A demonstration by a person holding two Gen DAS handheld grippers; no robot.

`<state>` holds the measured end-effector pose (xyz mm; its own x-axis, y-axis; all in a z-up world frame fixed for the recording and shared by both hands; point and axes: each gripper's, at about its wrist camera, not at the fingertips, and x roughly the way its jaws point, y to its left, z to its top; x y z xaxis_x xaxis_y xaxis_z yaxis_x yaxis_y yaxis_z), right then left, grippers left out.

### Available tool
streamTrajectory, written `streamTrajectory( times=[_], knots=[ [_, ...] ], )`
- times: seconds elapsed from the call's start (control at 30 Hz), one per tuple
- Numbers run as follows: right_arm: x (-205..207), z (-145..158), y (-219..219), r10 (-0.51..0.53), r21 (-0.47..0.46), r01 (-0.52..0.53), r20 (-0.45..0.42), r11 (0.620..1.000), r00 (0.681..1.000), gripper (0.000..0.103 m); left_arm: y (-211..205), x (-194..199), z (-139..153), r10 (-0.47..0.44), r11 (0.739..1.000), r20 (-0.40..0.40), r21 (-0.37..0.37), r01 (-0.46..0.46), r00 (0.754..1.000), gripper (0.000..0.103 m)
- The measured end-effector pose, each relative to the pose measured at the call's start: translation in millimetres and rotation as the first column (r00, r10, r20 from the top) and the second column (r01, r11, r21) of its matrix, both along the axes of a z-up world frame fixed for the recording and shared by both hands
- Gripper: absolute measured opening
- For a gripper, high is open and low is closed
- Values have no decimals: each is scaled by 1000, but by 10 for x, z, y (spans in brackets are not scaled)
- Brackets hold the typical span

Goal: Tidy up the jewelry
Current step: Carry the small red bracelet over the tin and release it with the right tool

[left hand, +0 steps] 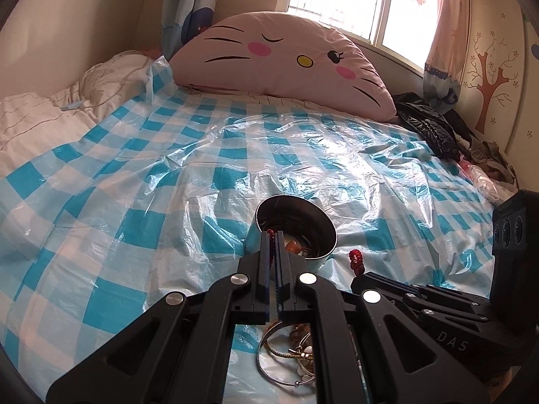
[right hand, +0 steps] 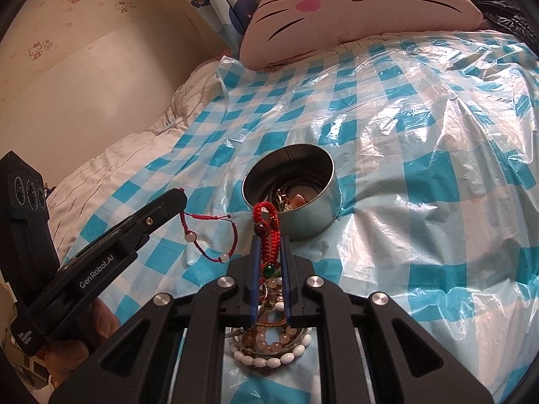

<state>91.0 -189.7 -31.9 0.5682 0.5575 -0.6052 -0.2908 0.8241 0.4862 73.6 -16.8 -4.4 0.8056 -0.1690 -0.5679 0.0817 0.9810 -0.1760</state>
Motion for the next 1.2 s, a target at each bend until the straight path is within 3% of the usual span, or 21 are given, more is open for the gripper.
streamTrajectory(
  times=[0.13, 0.57, 1.07, 1.2],
  knots=[
    [-4, 35, 0, -7, -4, 7, 21, 1000, 1000, 12, 23, -3, 25, 9, 1000, 11, 3, -9, 1000, 3],
    [93, 140, -48, -38, 17, 37, 87, 999, 996, 12, 93, 63, 222, -16, 993, 70, -112, 24, 997, 3],
    [329, 185, -58, -52, 23, 49, 118, 999, 992, 12, -32, 556, 258, -72, 962, 42, -262, 81, 997, 3],
    [477, 179, -43, -45, 13, 44, 120, 999, 992, 12, -107, 744, 130, -107, 957, -16, -274, 98, 994, 3]
  ],
)
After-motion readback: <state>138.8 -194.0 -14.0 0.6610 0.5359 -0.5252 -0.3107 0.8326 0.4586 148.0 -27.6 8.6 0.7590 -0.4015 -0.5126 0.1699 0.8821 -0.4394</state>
